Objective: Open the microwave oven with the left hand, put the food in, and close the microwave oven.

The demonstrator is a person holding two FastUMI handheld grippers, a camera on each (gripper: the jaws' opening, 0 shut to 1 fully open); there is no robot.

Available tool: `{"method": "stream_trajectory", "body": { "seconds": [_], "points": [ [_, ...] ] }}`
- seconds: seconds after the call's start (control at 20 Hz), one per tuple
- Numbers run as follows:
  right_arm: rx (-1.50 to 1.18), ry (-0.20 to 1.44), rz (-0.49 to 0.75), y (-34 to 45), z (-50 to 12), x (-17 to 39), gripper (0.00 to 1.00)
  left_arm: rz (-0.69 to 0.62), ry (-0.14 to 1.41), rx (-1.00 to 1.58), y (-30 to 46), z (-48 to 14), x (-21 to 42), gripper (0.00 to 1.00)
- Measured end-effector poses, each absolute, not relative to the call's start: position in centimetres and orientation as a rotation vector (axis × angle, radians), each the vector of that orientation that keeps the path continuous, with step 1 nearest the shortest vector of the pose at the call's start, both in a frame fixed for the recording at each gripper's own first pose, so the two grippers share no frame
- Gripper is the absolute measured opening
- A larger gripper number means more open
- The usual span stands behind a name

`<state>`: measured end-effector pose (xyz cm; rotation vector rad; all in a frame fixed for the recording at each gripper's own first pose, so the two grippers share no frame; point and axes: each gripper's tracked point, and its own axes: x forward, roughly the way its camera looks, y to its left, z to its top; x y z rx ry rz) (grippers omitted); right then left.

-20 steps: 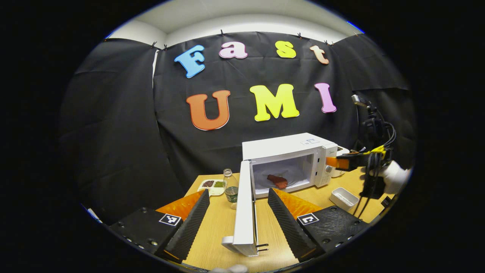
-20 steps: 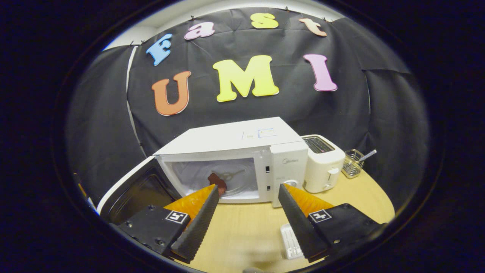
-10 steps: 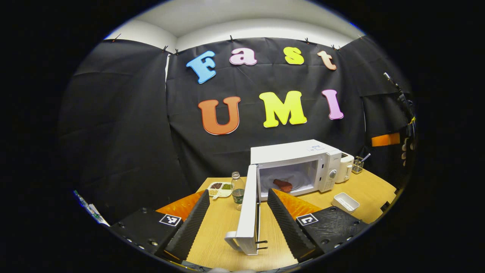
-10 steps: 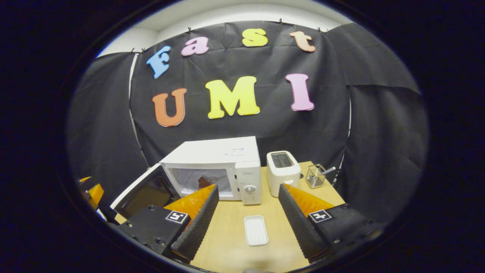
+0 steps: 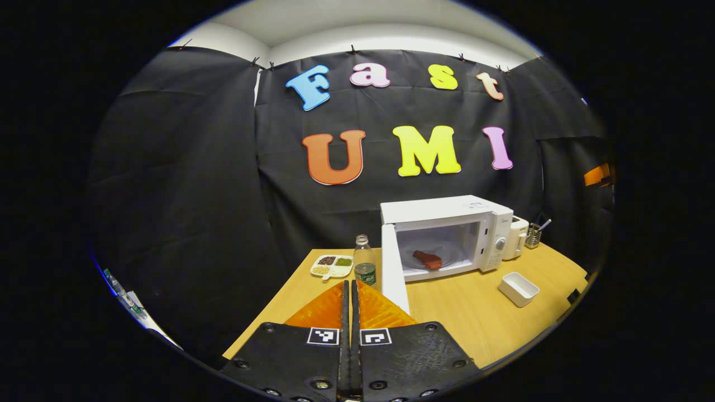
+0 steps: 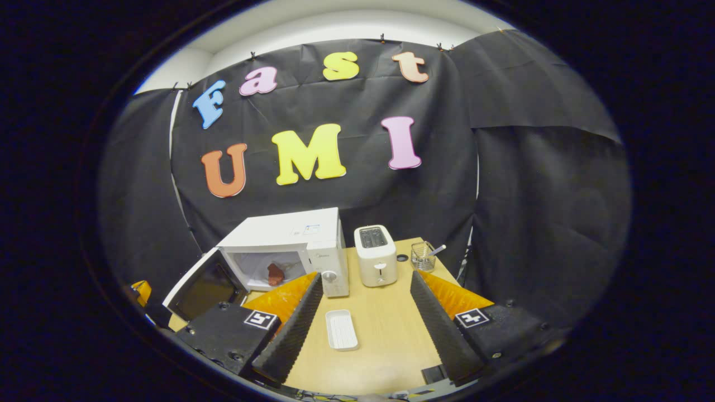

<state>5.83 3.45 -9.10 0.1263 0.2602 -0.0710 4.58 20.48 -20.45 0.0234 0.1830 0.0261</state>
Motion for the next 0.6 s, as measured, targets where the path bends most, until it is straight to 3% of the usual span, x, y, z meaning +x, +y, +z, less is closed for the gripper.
{"method": "stream_trajectory", "body": {
  "seconds": [0.2,0.25,0.3,0.35,0.6],
  "points": [
    [0.117,0.275,-0.054,3.5,-9.0,4.8,1.0,0.072,0.229,0.002,23.0,-25.8,4.8,0.0],
    [0.118,0.28,-0.052,3.3,-9.1,4.6,0.91,0.083,0.259,0.001,23.5,-27.3,4.9,0.0],
    [0.129,0.286,-0.051,3.2,-9.1,4.3,0.91,0.097,0.279,-0.003,23.9,-28.7,5.0,0.0],
    [0.139,0.295,-0.049,3.2,-9.3,4.0,1.0,0.1,0.287,-0.007,24.1,-29.7,5.3,0.0],
    [0.138,0.315,-0.053,2.4,-9.5,3.1,1.0,0.088,0.338,-0.012,23.1,-32.3,6.6,0.0]
  ]
}}
